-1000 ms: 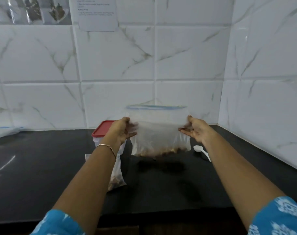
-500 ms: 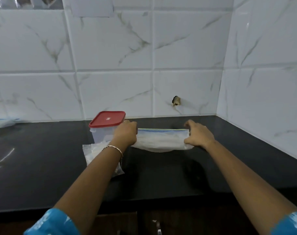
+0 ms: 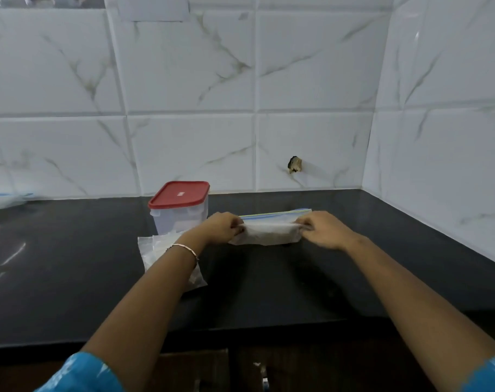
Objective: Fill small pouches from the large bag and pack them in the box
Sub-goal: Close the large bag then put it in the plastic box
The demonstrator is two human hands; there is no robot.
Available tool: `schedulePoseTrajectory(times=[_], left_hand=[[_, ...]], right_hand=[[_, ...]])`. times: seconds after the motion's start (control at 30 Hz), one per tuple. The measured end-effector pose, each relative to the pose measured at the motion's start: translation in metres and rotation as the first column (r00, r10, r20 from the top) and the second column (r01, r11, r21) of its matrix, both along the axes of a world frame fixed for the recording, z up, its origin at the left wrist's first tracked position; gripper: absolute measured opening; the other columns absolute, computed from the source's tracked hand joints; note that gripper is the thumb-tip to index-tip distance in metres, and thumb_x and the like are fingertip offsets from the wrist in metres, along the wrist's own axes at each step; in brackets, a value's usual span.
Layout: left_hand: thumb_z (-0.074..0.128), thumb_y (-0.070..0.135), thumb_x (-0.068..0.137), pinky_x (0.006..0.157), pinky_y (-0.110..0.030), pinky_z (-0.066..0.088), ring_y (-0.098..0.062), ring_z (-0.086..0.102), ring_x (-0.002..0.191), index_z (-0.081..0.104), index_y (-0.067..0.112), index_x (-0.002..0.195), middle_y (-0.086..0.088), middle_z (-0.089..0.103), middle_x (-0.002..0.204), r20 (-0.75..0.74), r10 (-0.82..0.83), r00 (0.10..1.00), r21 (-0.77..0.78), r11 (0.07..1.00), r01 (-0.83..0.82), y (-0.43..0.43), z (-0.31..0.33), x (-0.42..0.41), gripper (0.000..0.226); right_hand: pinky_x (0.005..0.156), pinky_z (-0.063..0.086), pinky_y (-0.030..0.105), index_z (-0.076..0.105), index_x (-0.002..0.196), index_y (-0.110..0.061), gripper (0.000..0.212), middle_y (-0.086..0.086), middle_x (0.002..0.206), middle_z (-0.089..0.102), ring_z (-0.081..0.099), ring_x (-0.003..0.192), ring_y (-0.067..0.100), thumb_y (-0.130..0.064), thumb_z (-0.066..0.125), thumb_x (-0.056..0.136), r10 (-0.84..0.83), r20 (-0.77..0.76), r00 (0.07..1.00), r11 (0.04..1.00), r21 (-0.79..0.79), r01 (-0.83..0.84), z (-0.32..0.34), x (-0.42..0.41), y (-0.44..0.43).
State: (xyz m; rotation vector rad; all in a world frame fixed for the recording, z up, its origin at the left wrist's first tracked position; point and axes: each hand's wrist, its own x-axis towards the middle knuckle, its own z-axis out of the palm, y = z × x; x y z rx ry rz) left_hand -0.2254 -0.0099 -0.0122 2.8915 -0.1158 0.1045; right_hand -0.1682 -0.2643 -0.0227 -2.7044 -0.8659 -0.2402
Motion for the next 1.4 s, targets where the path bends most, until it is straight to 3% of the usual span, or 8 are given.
schedulePoseTrajectory(times=[0.07, 0.17, 0.57, 0.7, 0.83, 1.0, 1.17, 1.4], left_hand=[[0.044, 0.027, 0.102, 0.089, -0.033, 0.043, -0.03, 0.058, 0.108, 0.062, 0.007, 0.117, -0.013, 0.064, 0.115, 0.008, 0.014, 1.0, -0.087, 0.996, -0.013, 0.004, 0.005, 0.0, 0.031], [0.04, 0.025, 0.103, 0.081, -0.032, 0.04, -0.031, 0.057, 0.106, 0.059, 0.003, 0.111, -0.015, 0.063, 0.11, 0.026, 0.034, 0.999, -0.159, 0.987, -0.03, 0.004, 0.009, 0.004, 0.031], [0.053, 0.035, 0.095, 0.082, -0.035, 0.044, -0.031, 0.057, 0.108, 0.05, 0.007, 0.115, -0.015, 0.06, 0.118, 0.082, 0.311, 0.947, -0.066, 0.95, -0.306, -0.013, -0.016, 0.033, 0.035], [0.058, 0.034, 0.092, 0.088, -0.038, 0.047, -0.03, 0.055, 0.114, 0.049, 0.01, 0.122, -0.012, 0.055, 0.124, 0.133, 0.317, 0.939, 0.068, 0.942, -0.328, -0.021, -0.019, 0.032, 0.039], [0.061, 0.02, 0.087, 0.095, -0.042, 0.038, -0.029, 0.043, 0.121, 0.053, 0.015, 0.123, -0.011, 0.046, 0.131, 0.351, 0.136, 0.927, 0.499, 0.81, -0.308, -0.038, -0.015, 0.022, 0.038], [0.058, 0.006, 0.085, 0.092, -0.038, 0.039, -0.029, 0.05, 0.111, 0.055, 0.009, 0.118, -0.012, 0.051, 0.124, 0.442, -0.2, 0.874, 0.628, 0.765, -0.142, -0.06, -0.022, 0.006, 0.033], [0.036, 0.032, 0.101, 0.115, -0.047, 0.022, -0.03, 0.03, 0.141, 0.03, 0.008, 0.147, -0.013, 0.029, 0.155, 0.203, 0.094, 0.975, 0.223, 0.965, -0.14, -0.059, -0.047, 0.0, 0.052], [0.017, 0.06, 0.097, 0.109, -0.068, -0.004, -0.03, -0.015, 0.148, -0.006, 0.041, 0.152, -0.002, -0.011, 0.162, -0.088, 0.214, 0.973, 0.109, 0.973, -0.204, -0.049, -0.051, 0.023, 0.062]], right_hand=[[0.065, 0.039, 0.03, 0.061, 0.071, -0.017, 0.024, -0.002, 0.071, 0.061, 0.058, 0.074, 0.017, -0.021, 0.057, 0.095, 0.029, -0.075, 0.997, 0.984, 0.177, -0.015, 0.011, 0.002, -0.006], [0.055, 0.027, 0.026, 0.045, 0.061, -0.02, 0.038, -0.007, 0.059, 0.042, 0.04, 0.057, 0.008, -0.025, 0.054, 0.098, 0.032, -0.175, 0.984, 0.956, 0.294, 0.021, 0.019, 0.004, -0.008], [0.075, 0.043, 0.034, 0.06, 0.092, -0.014, 0.027, 0.006, 0.099, 0.063, 0.061, 0.1, 0.028, -0.038, 0.049, 0.097, -0.362, -0.147, 0.921, 0.921, 0.097, 0.378, -0.014, 0.014, 0.024], [0.083, 0.042, 0.035, 0.052, 0.117, -0.015, 0.041, 0.005, 0.116, 0.063, 0.059, 0.109, 0.027, -0.043, 0.062, 0.089, -0.471, -0.051, 0.881, 0.872, 0.127, 0.474, -0.017, 0.015, 0.027], [0.087, 0.042, 0.038, 0.052, 0.112, -0.018, 0.045, 0.004, 0.114, 0.059, 0.056, 0.109, 0.026, -0.043, 0.072, 0.08, -0.496, 0.196, 0.846, 0.868, 0.111, 0.483, -0.017, 0.013, 0.034], [0.099, 0.041, 0.034, 0.059, 0.122, -0.017, 0.044, 0.001, 0.133, 0.056, 0.052, 0.122, 0.02, -0.009, 0.066, 0.079, -0.173, 0.594, 0.786, 0.985, 0.093, 0.147, -0.023, 0.002, 0.04], [0.118, -0.005, 0.044, 0.003, 0.155, -0.014, 0.072, 0.0, 0.162, -0.013, -0.014, 0.148, 0.016, -0.027, 0.041, 0.096, 0.062, 0.048, 0.997, 0.987, -0.151, -0.055, -0.038, -0.015, 0.051], [0.116, -0.012, 0.047, -0.009, 0.154, -0.026, 0.065, -0.005, 0.161, -0.018, -0.019, 0.147, 0.017, -0.038, 0.025, 0.1, -0.035, -0.091, 0.995, 0.979, -0.202, 0.016, -0.052, 0.007, 0.062]])
